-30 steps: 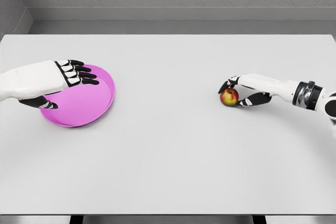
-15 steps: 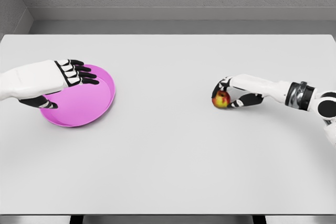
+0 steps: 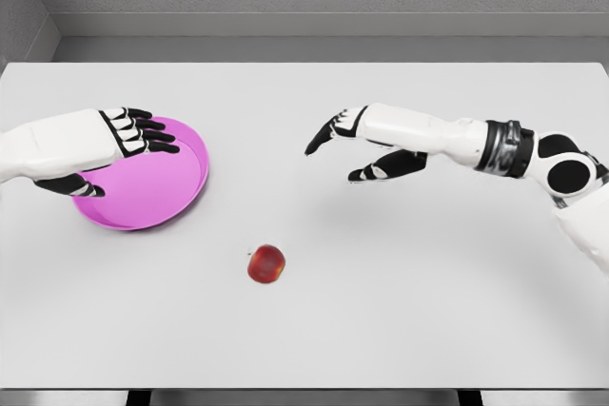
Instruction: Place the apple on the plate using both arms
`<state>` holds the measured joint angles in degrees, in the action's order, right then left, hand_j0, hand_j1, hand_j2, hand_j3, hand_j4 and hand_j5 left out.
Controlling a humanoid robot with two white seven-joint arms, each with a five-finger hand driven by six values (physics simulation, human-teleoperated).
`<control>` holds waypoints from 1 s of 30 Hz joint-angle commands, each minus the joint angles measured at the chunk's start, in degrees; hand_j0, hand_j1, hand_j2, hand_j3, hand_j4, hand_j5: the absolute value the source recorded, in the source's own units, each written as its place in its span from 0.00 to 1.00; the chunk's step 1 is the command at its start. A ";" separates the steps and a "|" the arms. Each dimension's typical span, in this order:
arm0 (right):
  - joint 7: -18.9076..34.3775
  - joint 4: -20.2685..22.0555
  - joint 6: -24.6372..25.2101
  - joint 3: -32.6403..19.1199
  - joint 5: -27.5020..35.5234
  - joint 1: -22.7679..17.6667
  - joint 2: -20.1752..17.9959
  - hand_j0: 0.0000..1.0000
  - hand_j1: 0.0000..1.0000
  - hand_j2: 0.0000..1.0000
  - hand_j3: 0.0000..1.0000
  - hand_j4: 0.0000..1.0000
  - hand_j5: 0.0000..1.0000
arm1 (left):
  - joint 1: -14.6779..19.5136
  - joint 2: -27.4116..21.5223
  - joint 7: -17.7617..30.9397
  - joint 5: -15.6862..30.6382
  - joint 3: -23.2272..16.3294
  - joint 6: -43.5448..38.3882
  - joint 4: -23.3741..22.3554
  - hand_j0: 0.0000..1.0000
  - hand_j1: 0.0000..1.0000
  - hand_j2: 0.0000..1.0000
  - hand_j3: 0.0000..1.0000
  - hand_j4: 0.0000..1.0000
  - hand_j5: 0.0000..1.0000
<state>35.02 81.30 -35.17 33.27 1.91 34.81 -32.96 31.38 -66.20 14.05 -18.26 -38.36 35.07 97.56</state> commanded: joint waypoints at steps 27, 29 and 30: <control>-0.02 -10.20 0.17 -22.29 -4.98 -6.07 -3.25 1.00 1.00 1.00 1.00 1.00 1.00 | 5.80 14.34 14.51 -3.01 -14.19 -0.07 3.25 1.00 1.00 1.00 1.00 1.00 1.00; -0.02 -10.11 0.17 -22.29 -4.98 -6.50 -3.25 1.00 1.00 1.00 1.00 1.00 1.00 | 5.80 16.89 14.51 -6.44 -14.37 -0.07 3.25 1.00 1.00 1.00 1.00 1.00 1.00; -0.02 -10.02 0.17 -22.29 -4.98 -6.50 -3.25 1.00 1.00 1.00 1.00 1.00 1.00 | 5.80 17.24 14.51 -6.53 -14.72 -0.07 3.25 1.00 1.00 1.00 1.00 1.00 1.00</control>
<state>35.03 71.13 -35.16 11.01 -3.56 28.21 -36.14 37.18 -50.72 28.16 -23.23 -52.76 35.12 100.81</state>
